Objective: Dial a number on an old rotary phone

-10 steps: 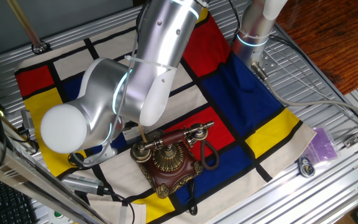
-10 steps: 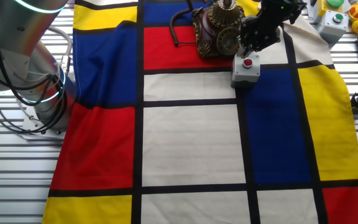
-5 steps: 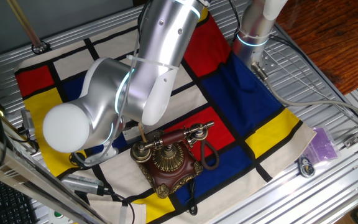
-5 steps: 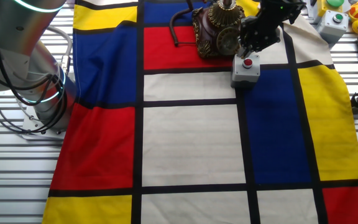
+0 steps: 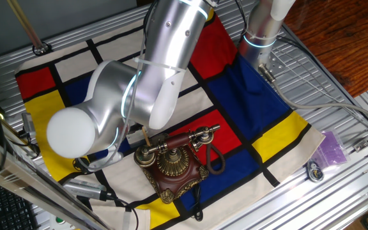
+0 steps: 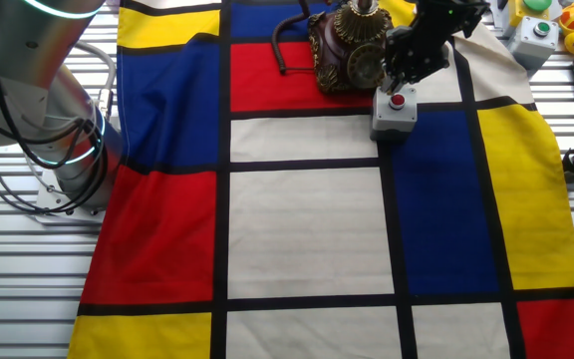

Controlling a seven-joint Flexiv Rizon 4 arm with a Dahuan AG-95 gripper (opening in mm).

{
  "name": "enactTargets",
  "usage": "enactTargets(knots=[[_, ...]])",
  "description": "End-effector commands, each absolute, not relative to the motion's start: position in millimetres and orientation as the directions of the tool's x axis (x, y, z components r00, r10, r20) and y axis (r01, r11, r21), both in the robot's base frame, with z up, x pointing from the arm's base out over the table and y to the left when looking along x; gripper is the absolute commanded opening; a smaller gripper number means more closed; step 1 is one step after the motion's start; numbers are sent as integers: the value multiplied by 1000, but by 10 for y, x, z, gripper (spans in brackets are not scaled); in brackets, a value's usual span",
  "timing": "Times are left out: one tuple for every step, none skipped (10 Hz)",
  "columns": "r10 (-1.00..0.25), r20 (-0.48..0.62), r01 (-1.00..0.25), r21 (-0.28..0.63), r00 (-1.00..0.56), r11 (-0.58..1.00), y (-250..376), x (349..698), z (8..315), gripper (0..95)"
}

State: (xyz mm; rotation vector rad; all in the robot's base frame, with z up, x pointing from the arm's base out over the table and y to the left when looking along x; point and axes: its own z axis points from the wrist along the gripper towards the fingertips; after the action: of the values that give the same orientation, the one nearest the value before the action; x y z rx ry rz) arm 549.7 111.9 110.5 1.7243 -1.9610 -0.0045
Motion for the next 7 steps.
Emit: enactTargets(knots=[[-924,380,-923,335,-49,187,1112,5495,1096,0],[-923,382,-924,336,-45,184,1105,5495,1098,0],[-923,382,-924,335,-43,181,1099,5496,1098,0],[-923,384,-926,332,-40,179,1094,5497,1095,0],[-922,385,-927,330,-39,177,1091,5499,1088,0],[-921,387,-928,329,-35,173,1089,5500,1085,0],[-921,388,-930,327,-31,169,1087,5500,1085,0]])
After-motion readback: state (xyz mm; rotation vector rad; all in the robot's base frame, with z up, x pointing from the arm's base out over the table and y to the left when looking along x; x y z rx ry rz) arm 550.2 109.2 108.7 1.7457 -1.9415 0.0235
